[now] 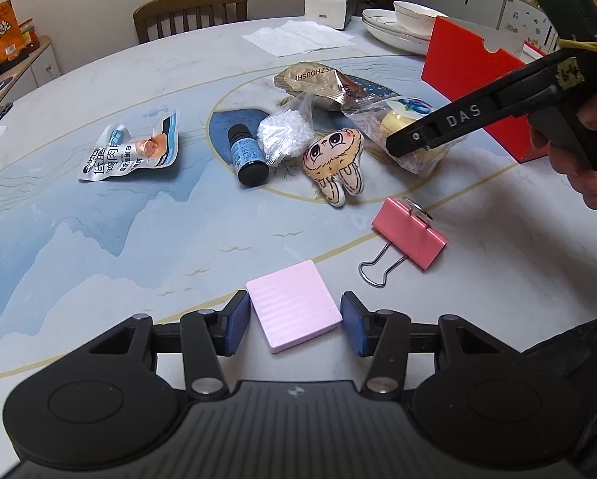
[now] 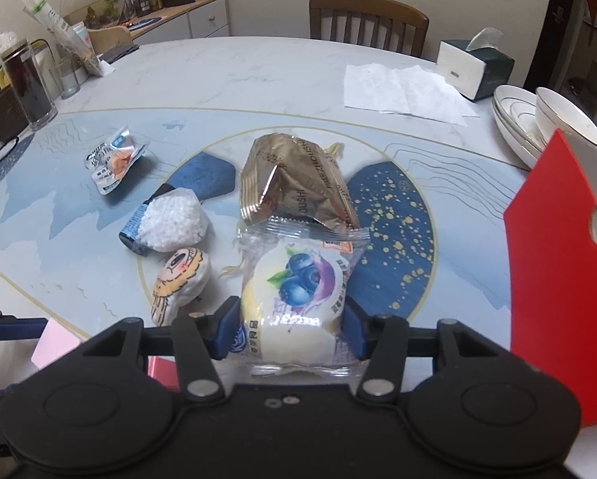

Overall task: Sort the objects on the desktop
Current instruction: 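Grasp the pink sticky-note pad with the left tool while the right tool grasps the blueberry pastry, then carry the sticky-note pad and blueberry pastry into the red shoebox with both tools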

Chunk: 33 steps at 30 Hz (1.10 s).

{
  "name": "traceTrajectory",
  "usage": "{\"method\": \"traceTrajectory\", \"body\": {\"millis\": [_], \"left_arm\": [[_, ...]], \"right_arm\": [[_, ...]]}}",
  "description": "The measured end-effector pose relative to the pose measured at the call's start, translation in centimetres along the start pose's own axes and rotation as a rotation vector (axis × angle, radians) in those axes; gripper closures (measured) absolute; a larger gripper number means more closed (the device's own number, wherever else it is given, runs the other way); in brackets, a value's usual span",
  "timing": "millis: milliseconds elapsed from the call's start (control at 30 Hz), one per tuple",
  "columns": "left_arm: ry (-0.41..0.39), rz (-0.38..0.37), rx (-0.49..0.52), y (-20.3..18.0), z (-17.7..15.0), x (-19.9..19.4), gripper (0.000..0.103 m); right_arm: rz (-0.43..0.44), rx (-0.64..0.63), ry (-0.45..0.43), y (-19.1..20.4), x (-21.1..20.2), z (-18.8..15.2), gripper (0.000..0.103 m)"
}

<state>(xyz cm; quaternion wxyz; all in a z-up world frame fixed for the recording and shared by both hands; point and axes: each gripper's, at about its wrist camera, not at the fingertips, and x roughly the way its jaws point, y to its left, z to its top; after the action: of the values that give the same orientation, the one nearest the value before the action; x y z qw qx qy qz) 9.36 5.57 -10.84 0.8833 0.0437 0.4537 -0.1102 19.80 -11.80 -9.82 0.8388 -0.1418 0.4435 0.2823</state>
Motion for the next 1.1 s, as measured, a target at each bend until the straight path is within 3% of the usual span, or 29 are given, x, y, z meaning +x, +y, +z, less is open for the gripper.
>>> {"method": "traceTrajectory", "body": {"millis": [533,733,933,1033,1100], "left_arm": [[-0.038,-0.002,-0.015,-0.1,1.3,-1.4,0.054],[-0.045,-0.009,-0.015,-0.5,2.0,-1.5,0.054],[-0.061,-0.023,0.002,-1.3,2.9,-1.6,0.054],[-0.067,-0.033,0.010,-1.7,3.3,-1.5,0.054],[-0.071,-0.040,0.017,-2.0,3.7,-1.4,0.054]], "right_arm": [[0.043,0.021,0.015,-1.4,-3.9,-2.0,0.051],[0.049,0.000,0.122,-1.8,-4.1,-4.1,0.051],[0.049,0.038,0.148,-2.9,-5.0,-5.7,0.051],[0.051,0.050,0.250,-3.3,-4.9,-6.3,0.051],[0.045,0.050,0.252,-3.4,-5.4,-6.6,0.051]]}}
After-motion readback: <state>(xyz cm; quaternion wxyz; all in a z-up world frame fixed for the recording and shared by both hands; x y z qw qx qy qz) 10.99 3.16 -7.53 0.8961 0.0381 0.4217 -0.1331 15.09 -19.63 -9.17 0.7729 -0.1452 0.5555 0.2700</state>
